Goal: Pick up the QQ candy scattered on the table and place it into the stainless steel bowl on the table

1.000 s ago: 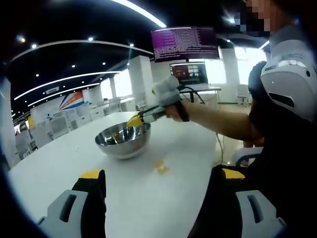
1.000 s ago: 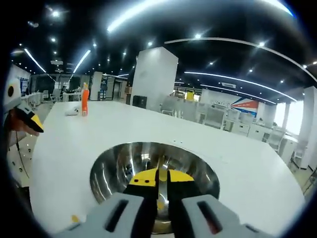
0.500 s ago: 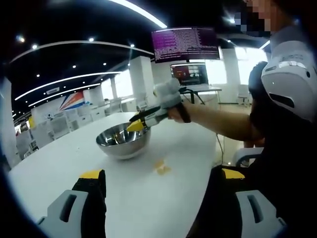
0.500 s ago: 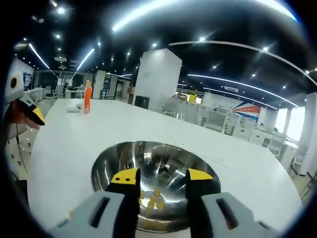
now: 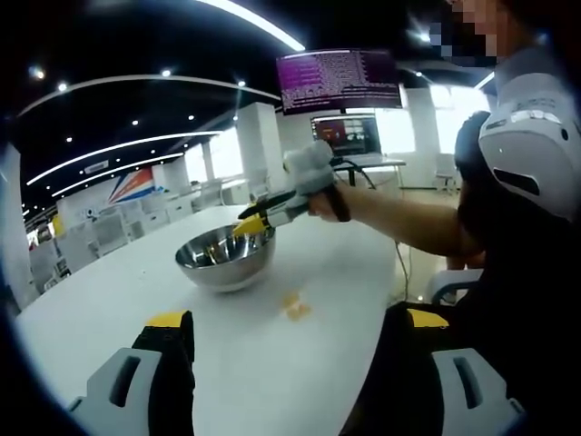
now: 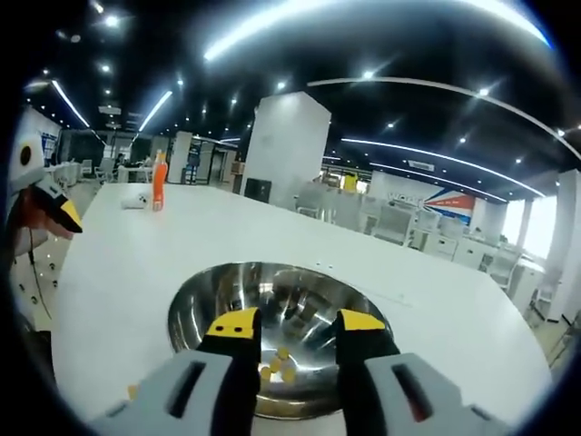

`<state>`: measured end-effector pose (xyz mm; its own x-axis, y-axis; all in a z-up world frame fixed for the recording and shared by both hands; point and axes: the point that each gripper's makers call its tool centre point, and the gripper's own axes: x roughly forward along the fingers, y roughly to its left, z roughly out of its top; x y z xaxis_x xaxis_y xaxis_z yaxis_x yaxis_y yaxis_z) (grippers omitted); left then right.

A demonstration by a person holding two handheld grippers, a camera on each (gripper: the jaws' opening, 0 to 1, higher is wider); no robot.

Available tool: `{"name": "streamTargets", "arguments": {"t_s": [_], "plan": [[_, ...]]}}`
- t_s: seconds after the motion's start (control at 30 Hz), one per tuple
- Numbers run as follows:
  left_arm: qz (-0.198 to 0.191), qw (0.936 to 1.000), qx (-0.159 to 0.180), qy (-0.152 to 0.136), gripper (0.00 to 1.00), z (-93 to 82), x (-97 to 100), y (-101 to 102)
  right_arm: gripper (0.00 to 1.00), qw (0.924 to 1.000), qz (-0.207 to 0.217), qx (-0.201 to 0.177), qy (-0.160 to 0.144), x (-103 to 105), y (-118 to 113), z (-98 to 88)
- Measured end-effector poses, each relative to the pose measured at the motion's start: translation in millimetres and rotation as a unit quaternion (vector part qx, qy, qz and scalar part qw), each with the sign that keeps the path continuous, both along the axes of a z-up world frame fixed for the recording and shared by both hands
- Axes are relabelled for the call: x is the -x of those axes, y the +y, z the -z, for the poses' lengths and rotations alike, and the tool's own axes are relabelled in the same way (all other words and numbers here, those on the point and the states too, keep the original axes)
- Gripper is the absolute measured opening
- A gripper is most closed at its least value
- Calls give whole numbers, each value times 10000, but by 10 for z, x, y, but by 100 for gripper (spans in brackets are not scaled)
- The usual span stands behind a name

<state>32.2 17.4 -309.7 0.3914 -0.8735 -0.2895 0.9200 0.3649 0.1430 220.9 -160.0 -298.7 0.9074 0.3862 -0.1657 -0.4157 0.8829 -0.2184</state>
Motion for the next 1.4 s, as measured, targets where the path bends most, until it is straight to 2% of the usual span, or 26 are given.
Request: {"name": "streamTargets", "arguments": {"t_s": [0.23, 0.43, 0.6, 0.77, 0.97, 1.17, 1.3, 1.4], "plan": [[-4, 10000, -1, -13, 95, -14, 4, -12, 31, 9995, -9, -6, -316, 110, -34, -336], [18, 10000, -12, -12, 95, -16, 0, -21, 30, 9972, -77, -24, -742, 293, -7, -777], [7, 10000, -3, -31, 95, -36, -6, -15, 28, 9914, -289, -10, -1276, 611, 148, -1238], [5, 10000, 2, -49, 95, -41, 7, -10, 27, 9850, -610, -50, -1612, 960, 337, -1497], [9, 10000, 2, -56, 95, -48, 27, -4, 27, 9800, -940, 51, -1752, 1286, 546, -1523], [-15, 10000, 8, -70, 95, -61, 38, 9, 24, 9789, -1201, 82, -1653, 1434, 695, -1419], [-55, 10000, 20, -72, 95, -61, 32, 30, 22, 9814, -1417, -51, -1296, 1495, 787, -1154], [-62, 10000, 18, -62, 95, -53, 32, 34, 22, 9849, -1463, -12, -925, 1489, 817, -832]]}}
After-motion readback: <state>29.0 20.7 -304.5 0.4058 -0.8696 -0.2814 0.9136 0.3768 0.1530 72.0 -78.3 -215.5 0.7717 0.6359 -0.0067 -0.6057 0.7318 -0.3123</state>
